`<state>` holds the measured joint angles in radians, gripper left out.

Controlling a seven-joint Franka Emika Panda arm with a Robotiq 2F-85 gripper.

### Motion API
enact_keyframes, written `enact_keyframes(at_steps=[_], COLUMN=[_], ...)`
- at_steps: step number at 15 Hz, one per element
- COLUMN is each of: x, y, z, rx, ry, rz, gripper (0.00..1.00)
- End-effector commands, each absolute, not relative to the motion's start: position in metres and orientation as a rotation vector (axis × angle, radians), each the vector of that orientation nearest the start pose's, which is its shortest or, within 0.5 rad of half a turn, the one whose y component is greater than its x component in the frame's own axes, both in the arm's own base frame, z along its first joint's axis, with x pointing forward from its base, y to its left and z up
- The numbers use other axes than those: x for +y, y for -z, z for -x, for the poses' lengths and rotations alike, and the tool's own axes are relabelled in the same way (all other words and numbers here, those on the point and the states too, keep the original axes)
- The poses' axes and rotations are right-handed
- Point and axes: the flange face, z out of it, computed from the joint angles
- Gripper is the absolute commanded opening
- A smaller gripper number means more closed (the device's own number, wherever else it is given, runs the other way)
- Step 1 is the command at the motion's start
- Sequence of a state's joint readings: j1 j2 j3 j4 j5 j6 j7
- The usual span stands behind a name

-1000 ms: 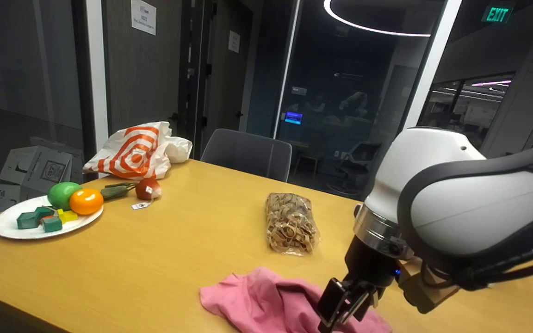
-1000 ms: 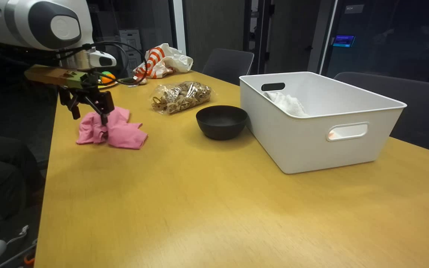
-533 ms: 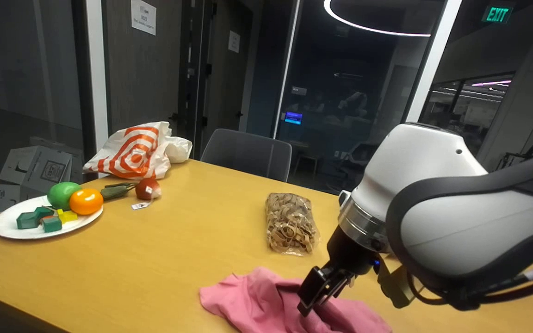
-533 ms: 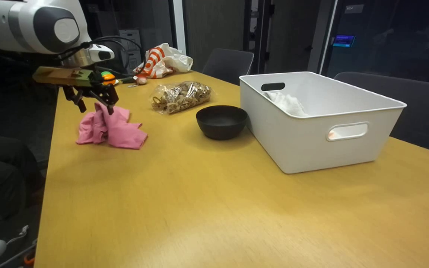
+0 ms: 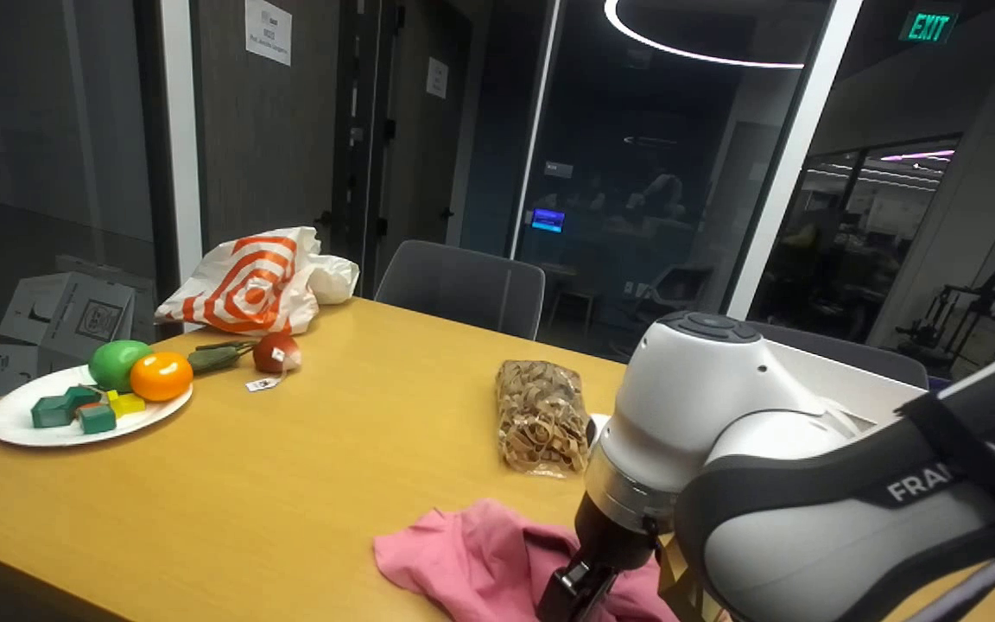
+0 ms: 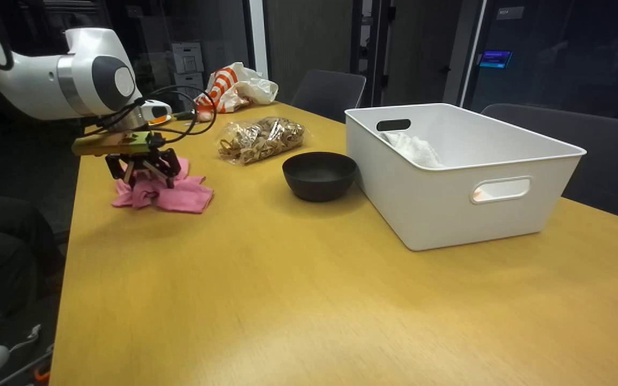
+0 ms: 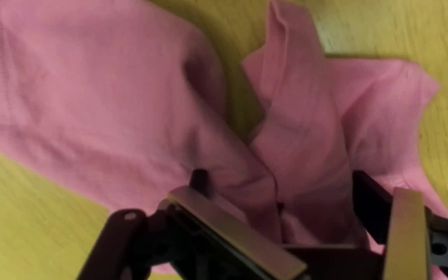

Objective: Put all the pieces of cloth into the white basket

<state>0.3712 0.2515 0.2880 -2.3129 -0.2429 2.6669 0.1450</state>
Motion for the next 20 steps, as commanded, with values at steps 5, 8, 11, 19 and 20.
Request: enact_keyframes(at_steps=[5, 8, 11, 19, 20], x=[0.329, 0.314, 0.291, 0.224, 0.216], y=[-0.262, -0.279, -0.303, -0.414, -0.427], z=[-0.443, -0.446, -0.44, -0.463, -0.467], rx=[-1.033, -1.008, -0.986, -0.572, -0.505], ry=[0.239, 0.177, 0.012, 0.35, 0.402], rz=[3.034, 3.072, 3.105, 3.229, 3.235], gripper=[0.29, 0.1, 0.07, 0.09, 0.09])
